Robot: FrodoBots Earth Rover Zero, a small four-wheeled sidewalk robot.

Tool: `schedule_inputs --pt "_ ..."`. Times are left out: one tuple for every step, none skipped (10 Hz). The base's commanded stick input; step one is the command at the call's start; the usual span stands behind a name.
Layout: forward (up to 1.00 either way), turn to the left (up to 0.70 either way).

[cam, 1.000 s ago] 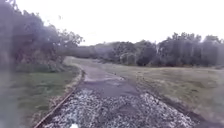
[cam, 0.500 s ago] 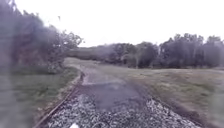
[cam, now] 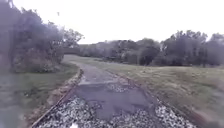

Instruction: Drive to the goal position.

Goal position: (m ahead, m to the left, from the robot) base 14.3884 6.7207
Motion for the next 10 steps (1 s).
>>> schedule_inputs --pt "0.7 0.0" --pt "0.7 0.0" --pt "0.7 0.0" --pt "0.7 0.0" --pt "0.7 0.0" --pt "0.7 0.0" --pt "0.7 0.0" --pt "0.7 0.0" --pt "0.7 0.0" --pt "0.7 0.0"
